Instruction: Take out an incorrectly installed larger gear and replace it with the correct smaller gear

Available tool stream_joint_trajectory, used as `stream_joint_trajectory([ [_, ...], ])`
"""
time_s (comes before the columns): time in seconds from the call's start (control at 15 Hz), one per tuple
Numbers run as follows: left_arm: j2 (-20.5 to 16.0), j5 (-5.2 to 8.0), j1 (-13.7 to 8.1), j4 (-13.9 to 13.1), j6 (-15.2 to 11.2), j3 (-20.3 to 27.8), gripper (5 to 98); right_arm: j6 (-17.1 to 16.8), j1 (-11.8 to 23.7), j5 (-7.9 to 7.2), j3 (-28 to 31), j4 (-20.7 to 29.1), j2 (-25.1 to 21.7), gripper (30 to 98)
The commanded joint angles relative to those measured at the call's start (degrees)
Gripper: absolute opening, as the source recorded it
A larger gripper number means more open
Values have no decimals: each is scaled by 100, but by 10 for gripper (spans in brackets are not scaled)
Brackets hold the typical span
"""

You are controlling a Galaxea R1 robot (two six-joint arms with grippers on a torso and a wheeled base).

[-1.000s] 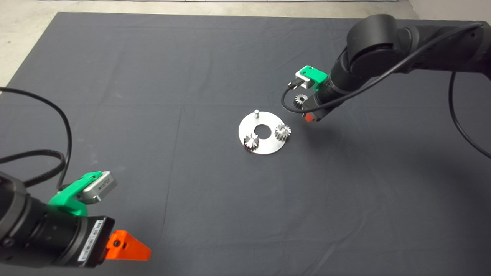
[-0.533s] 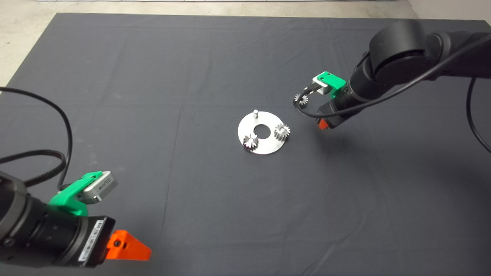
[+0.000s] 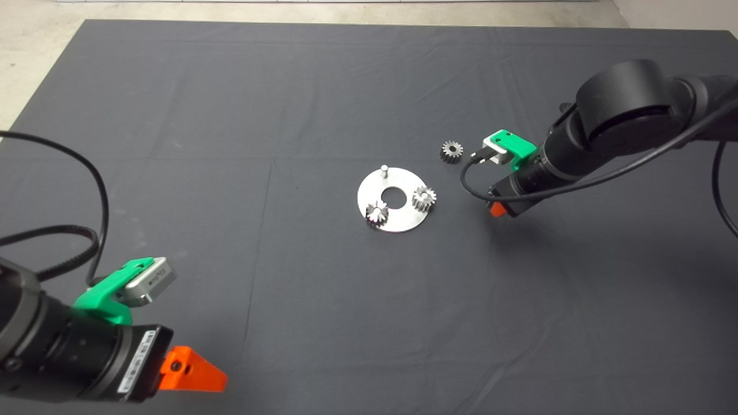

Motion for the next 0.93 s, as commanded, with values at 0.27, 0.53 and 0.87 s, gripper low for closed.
stream_joint_trajectory([
  [0.27, -23, 12, -1, 1, -10, 68, 984, 48, -290, -503, 97, -311, -53, 448],
  [0.53, -23, 21, -1, 1, -19, 68, 984, 41, -473, -503, 97, -566, -35, 446],
  [0.87, -23, 21, -1, 1, -19, 68, 984, 41, -634, -512, 106, -1017, -71, 446],
])
